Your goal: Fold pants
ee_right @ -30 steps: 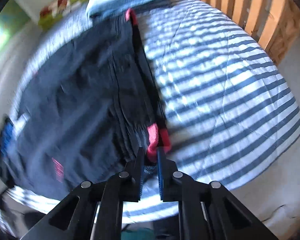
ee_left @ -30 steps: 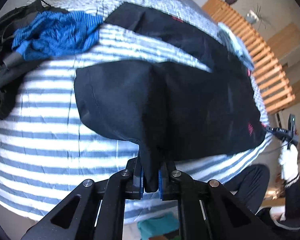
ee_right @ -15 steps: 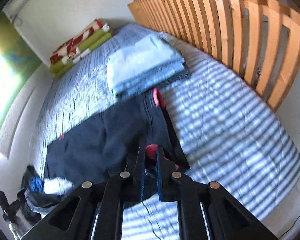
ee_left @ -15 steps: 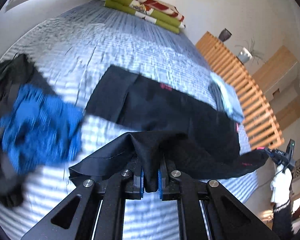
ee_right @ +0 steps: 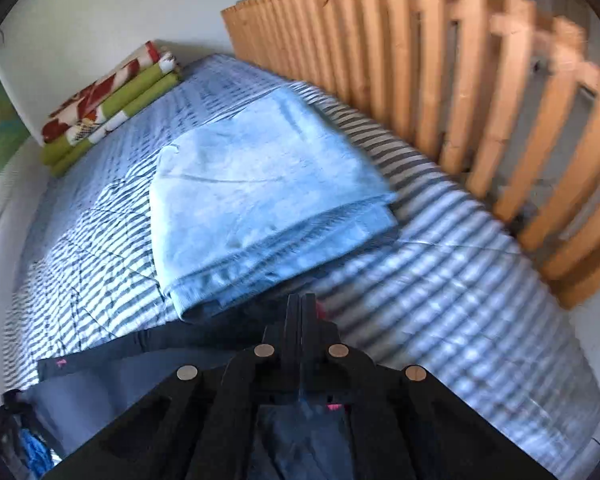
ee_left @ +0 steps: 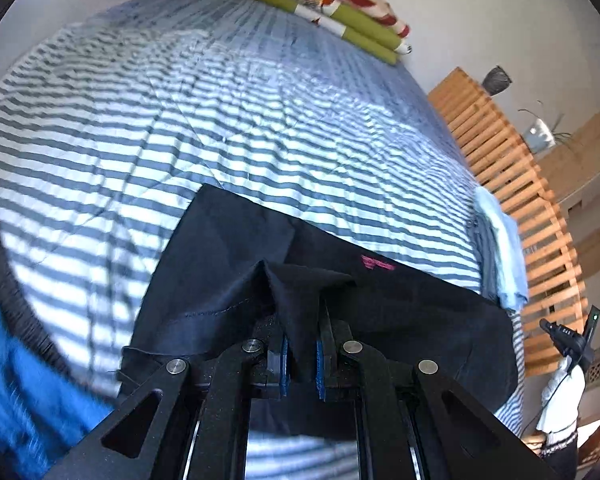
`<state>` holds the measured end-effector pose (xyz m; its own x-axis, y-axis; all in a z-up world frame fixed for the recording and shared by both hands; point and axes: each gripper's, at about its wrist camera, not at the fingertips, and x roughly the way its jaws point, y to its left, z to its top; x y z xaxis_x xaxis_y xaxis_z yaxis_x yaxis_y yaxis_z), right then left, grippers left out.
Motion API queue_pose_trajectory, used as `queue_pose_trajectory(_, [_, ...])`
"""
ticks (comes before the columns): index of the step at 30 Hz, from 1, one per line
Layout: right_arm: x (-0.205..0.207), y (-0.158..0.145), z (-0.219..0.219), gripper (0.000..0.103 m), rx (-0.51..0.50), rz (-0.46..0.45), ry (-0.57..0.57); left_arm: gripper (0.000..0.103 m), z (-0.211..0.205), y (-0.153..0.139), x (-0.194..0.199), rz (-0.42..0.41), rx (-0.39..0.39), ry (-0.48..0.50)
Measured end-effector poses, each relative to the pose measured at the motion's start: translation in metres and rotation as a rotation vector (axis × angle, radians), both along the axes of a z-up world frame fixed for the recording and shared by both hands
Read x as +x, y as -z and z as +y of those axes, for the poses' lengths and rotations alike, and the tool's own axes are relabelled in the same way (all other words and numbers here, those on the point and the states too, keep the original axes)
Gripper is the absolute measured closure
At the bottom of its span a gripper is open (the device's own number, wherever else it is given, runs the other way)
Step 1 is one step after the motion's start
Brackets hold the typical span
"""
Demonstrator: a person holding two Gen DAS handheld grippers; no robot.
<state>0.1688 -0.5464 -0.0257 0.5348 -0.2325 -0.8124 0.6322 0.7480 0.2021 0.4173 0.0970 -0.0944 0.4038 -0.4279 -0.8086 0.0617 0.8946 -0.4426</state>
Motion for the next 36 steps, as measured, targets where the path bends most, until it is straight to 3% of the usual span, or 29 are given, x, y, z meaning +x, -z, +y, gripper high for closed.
queue_pose_trajectory(1, [0.006, 0.003, -0.002, 0.103, -0.03, 0.015, 0.015, 0.09, -0.003, 0.009, 0.01, 0.011, 0.018, -0.002])
queue_pose_trajectory(3, [0.019, 0.006, 0.003, 0.101, -0.087, 0.024, -0.021, 0.071, -0.006, 0.022, 0.025, 0.069, 0.01, 0.003])
queue_pose_trajectory(4, [0.024, 0.006, 0.008, 0.1, -0.099, 0.034, -0.048, 0.05, -0.005, 0.026, 0.03, 0.102, -0.005, 0.002])
queue_pose_trajectory(5, [0.031, 0.007, 0.018, 0.092, -0.102, 0.044, -0.112, 0.04, -0.003, 0.027, 0.034, 0.113, -0.017, -0.004])
queue_pose_trajectory(6, [0.037, 0.007, 0.029, 0.077, -0.094, 0.04, -0.177, 0.04, -0.002, 0.024, 0.034, 0.087, -0.001, -0.002])
queue_pose_trajectory(8, [0.052, 0.006, 0.058, 0.062, -0.104, 0.03, -0.31, 0.04, 0.006, 0.013, 0.035, 0.038, 0.045, -0.006])
queue_pose_trajectory(11, [0.082, 0.006, 0.117, 0.061, -0.097, 0.021, -0.569, 0.038, 0.025, 0.005, 0.022, 0.017, 0.007, 0.016])
queue_pose_trajectory(14, [0.115, 0.017, 0.178, 0.061, -0.127, 0.07, -0.773, 0.038, 0.04, -0.001, 0.013, -0.022, 0.086, 0.026])
queue_pose_trajectory(17, [0.144, 0.038, 0.226, 0.061, -0.163, 0.136, -0.901, 0.038, 0.047, -0.001, 0.012, -0.008, 0.092, 0.049])
queue_pose_trajectory(20, [0.16, 0.061, 0.251, 0.061, -0.221, 0.187, -0.963, 0.038, 0.04, -0.008, 0.017, -0.03, 0.082, 0.067])
queue_pose_trajectory(22, [0.165, 0.069, 0.256, 0.061, -0.244, 0.212, -0.984, 0.038, 0.019, -0.008, 0.02, -0.036, 0.079, 0.129])
queue_pose_trajectory(25, [0.167, 0.073, 0.247, 0.061, -0.252, 0.234, -0.993, 0.038, -0.02, -0.008, 0.024, -0.063, 0.15, 0.231])
queue_pose_trajectory(28, [0.161, 0.069, 0.227, 0.06, -0.224, 0.241, -0.993, 0.038, -0.056, -0.006, 0.03, -0.063, 0.131, 0.331])
queue_pose_trajectory(33, [0.159, 0.071, 0.209, 0.056, -0.185, 0.259, -1.031, 0.038, -0.125, 0.013, 0.036, 0.01, 0.122, 0.524])
queue_pose_trajectory(36, [0.159, 0.079, 0.211, 0.056, -0.175, 0.272, -1.066, 0.037, -0.16, 0.03, 0.034, 0.029, 0.17, 0.598])
